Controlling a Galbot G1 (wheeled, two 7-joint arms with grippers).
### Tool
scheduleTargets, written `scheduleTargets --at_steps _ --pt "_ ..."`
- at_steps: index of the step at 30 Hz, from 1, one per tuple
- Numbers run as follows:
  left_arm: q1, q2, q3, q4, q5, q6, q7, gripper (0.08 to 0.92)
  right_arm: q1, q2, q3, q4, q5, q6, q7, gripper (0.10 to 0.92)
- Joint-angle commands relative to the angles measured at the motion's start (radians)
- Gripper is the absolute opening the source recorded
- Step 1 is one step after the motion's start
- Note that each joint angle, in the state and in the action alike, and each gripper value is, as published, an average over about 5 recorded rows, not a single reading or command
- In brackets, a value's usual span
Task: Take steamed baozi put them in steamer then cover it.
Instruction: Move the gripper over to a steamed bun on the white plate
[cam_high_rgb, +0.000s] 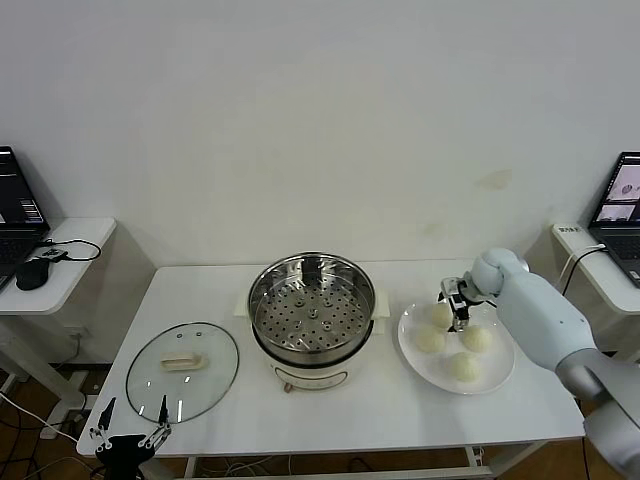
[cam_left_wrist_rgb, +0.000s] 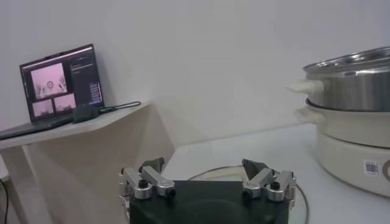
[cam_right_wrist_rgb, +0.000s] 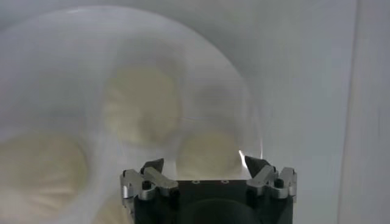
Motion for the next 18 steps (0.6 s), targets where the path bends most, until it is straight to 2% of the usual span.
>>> scheduleTargets --at_steps 1,10,18 --pt "0.000 0.001 -0.001 0.002 0.000 -0.002 -0.001 0.823 0.005 0.017 -0.001 -0.032 -0.026 0.000 -0.004 0.766" --pt "-0.005 0.003 -0.002 0.009 -0.001 -0.005 -0.002 0.823 0.016 0.021 -0.002 -0.042 -0.024 -0.001 -0.009 0.641" --pt "-0.004 0.010 -0.004 0.016 -0.008 -0.009 0.000 0.823 0.045 -0.037 -0.055 0.030 0.047 -0.015 -0.029 0.599"
